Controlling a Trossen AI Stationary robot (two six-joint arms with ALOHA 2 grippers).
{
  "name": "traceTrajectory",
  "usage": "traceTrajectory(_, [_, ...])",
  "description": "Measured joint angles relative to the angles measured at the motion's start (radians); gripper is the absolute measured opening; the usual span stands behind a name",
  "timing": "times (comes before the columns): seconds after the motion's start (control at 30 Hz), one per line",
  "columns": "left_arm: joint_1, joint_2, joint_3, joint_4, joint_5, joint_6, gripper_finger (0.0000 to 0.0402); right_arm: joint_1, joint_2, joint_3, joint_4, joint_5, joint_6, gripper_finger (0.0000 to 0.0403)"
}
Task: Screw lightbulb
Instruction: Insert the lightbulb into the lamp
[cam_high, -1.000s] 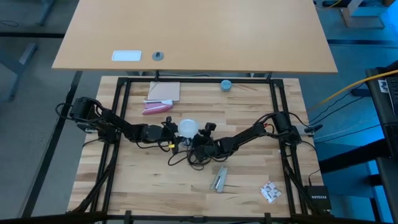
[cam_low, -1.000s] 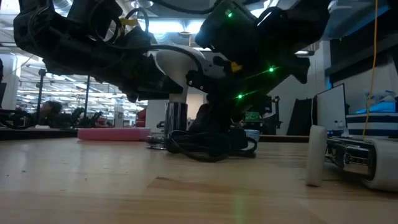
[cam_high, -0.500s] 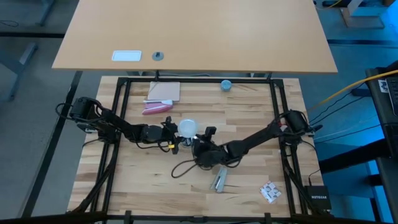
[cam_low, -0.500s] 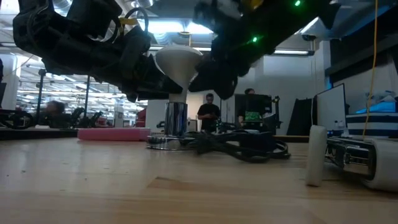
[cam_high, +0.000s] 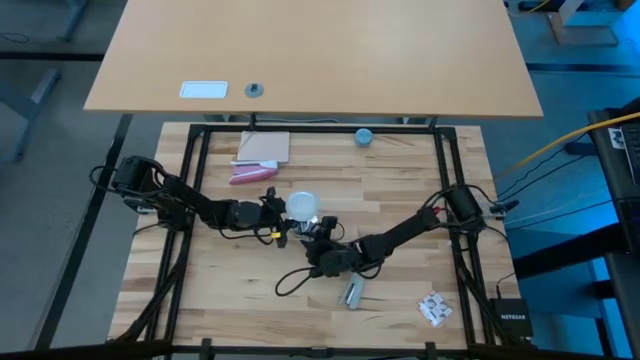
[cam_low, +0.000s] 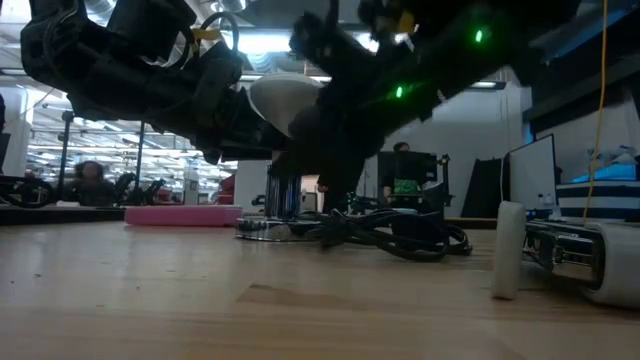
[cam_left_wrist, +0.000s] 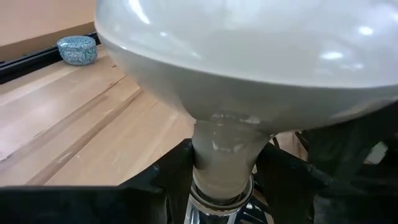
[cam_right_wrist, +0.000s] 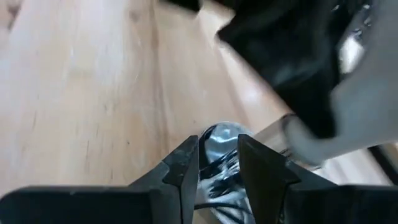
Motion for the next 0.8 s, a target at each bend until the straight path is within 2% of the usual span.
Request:
traceTrajectory(0.2, [0.0, 0.0, 0.0, 0.001, 0.0, -0.004, 0.0159, -0.024, 0.046, 0.0, -0.001, -0.03, 0.023, 0.0115])
traceTrajectory(0.5, [0.001, 0.0, 0.0, 0.0, 0.001, -0.016, 0.0159, -0.071, 0.044, 0.001, -0.09, -0.095, 0.068, 0.0115])
traceTrajectory(0.8, [0.001, 0.0, 0.0, -0.002, 0.001, -0.015, 0.0159, -0.076, 0.04, 0.004, -0.181, -0.081, 0.13, 0.0115])
